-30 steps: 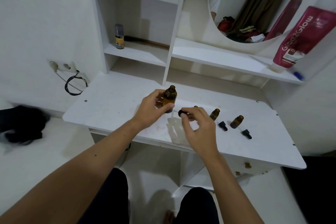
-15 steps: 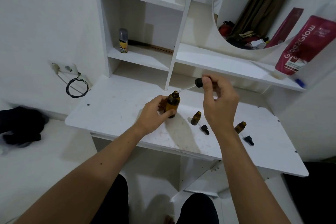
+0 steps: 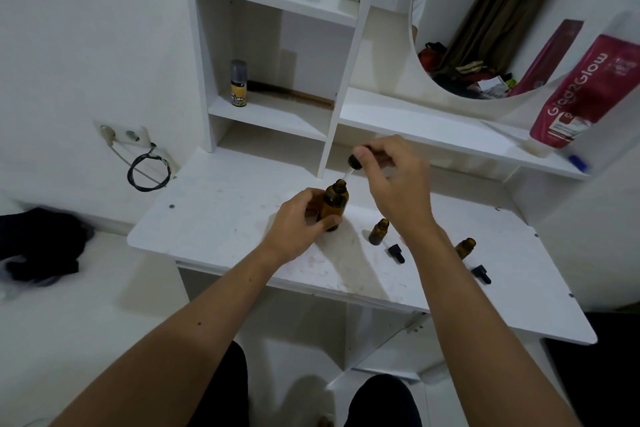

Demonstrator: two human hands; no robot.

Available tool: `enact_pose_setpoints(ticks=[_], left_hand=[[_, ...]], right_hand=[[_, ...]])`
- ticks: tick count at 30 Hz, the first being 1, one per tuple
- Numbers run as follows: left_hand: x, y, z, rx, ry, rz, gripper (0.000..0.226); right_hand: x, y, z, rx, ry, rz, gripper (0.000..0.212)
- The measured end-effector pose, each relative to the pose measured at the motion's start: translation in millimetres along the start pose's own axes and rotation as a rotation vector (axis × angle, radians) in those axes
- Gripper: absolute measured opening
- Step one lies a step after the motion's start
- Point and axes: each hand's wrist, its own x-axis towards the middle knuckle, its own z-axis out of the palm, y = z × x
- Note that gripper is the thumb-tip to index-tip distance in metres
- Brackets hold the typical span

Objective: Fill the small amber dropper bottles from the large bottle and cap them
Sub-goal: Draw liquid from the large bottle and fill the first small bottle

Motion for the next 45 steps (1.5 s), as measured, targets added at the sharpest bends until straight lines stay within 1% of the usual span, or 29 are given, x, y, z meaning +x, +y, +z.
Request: enact_pose_setpoints(ticks=[5, 8, 12, 21, 28, 31, 36, 39, 42, 45], left_hand=[[0.4, -1.7, 0.9, 0.007, 0.006, 0.010, 0.049], [0.9, -2.7, 1.4, 0.005, 0.011, 0.010, 0.048], [1.7, -3.9, 2.2, 0.011, 0.012, 0.003, 0.049], [3.3, -6.5, 2.5, 0.025, 0.006, 0.006, 0.048], [1.9, -5.1, 3.3, 0.054, 0.009, 0.008, 0.048], [0.7, -3.5, 3.3, 0.083, 0.012, 0.016, 0.048], [-2.5, 0.7, 4.7, 0.154, 0.020, 0.010, 0.053], [-4.5, 3.1, 3.8, 0.128, 0.036, -0.043, 0.061], [-10.8, 4.8, 2.7, 0.058, 0.103, -0.099, 0.073], [-24.6, 8.0, 4.9, 0.056, 0.145, -0.088, 0.072]], right_hand=[[-5.9, 11.6, 17.7, 0.072, -0.084, 0.163, 0.006], [-11.4, 15.1, 26.1, 0.113, -0.096, 0.244, 0.009], [-14.7, 18.4, 34.3, 0.136, -0.081, 0.289, 0.012], [-16.8, 21.6, 44.3, 0.076, 0.000, 0.194, 0.021], [-18.2, 18.0, 35.4, 0.066, -0.073, 0.221, 0.013], [-16.2, 9.0, 26.6, 0.107, -0.031, 0.242, 0.009], [-5.3, -4.4, 11.1, 0.150, 0.037, 0.200, 0.006], [0.3, -9.7, 0.6, 0.172, 0.074, 0.189, 0.011], [1.9, -14.8, -12.6, 0.184, 0.128, 0.159, 0.015], [-2.3, -14.9, -24.3, 0.187, 0.171, 0.166, 0.017]])
